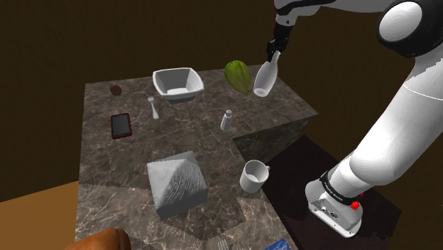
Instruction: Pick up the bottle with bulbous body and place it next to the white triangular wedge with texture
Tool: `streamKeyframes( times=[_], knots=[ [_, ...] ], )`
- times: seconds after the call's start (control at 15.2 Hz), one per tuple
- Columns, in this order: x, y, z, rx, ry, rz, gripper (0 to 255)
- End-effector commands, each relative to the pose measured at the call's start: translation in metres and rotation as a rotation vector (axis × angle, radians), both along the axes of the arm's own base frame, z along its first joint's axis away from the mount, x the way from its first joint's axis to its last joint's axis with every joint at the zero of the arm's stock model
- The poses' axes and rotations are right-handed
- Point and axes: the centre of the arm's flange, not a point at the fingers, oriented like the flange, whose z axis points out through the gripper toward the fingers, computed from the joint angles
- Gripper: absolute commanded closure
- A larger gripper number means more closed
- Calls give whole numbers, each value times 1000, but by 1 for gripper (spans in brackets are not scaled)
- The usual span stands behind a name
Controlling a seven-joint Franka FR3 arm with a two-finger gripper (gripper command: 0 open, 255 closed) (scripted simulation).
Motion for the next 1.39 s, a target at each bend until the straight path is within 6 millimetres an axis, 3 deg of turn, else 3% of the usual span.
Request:
streamKeyframes(
  times=[0.0,1.32],
  knots=[
    [-1,0,12,0,0,0,255],
    [-1,0,117,0,0,0,255]
  ],
)
